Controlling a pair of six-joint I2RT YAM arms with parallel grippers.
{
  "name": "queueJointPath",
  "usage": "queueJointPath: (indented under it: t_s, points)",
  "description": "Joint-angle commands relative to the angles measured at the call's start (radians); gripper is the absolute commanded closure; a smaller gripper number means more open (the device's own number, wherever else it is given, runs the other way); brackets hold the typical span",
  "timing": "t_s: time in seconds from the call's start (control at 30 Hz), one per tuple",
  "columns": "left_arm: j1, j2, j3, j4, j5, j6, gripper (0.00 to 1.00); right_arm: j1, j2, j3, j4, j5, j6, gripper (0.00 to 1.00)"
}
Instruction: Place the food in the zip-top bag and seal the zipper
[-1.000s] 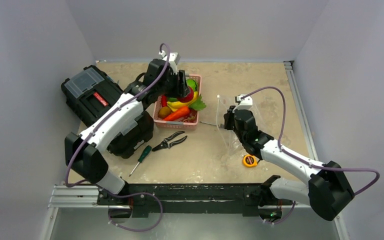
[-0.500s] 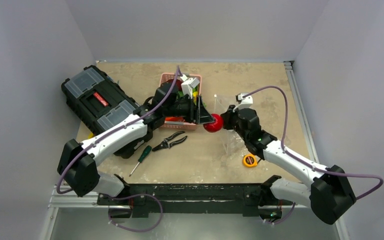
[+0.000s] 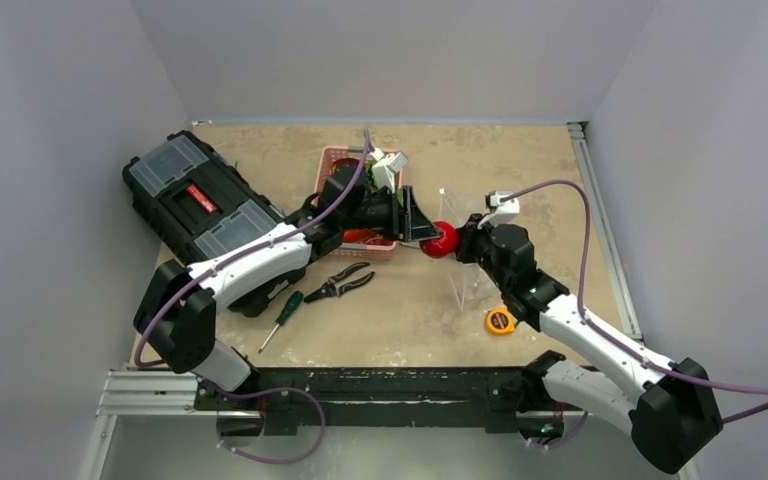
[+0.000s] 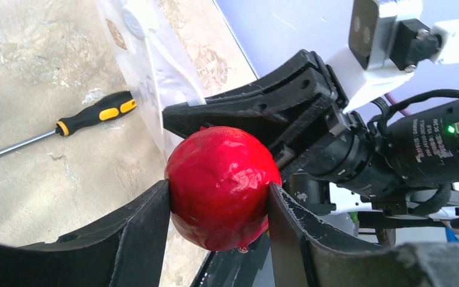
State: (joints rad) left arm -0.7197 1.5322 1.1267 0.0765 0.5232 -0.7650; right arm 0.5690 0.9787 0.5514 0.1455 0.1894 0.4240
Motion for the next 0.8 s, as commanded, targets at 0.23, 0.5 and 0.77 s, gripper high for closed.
queueJointPath:
  t_s: [0.23, 0.5, 0.77]
  points:
    - [-0.002, 0.012, 0.048, -0.137, -0.192, 0.016, 0.85, 0.010, -0.069, 0.000, 0.134, -0.046, 0.019, 1.00]
    - [-0.027, 0.033, 0.026, -0.190, -0.321, -0.046, 0.85, 0.009, -0.083, -0.029, 0.178, -0.066, 0.025, 1.00]
    - [-0.061, 0.063, 0.102, -0.259, -0.378, -0.033, 0.82, 0.010, -0.057, -0.025, 0.198, -0.101, 0.032, 1.00]
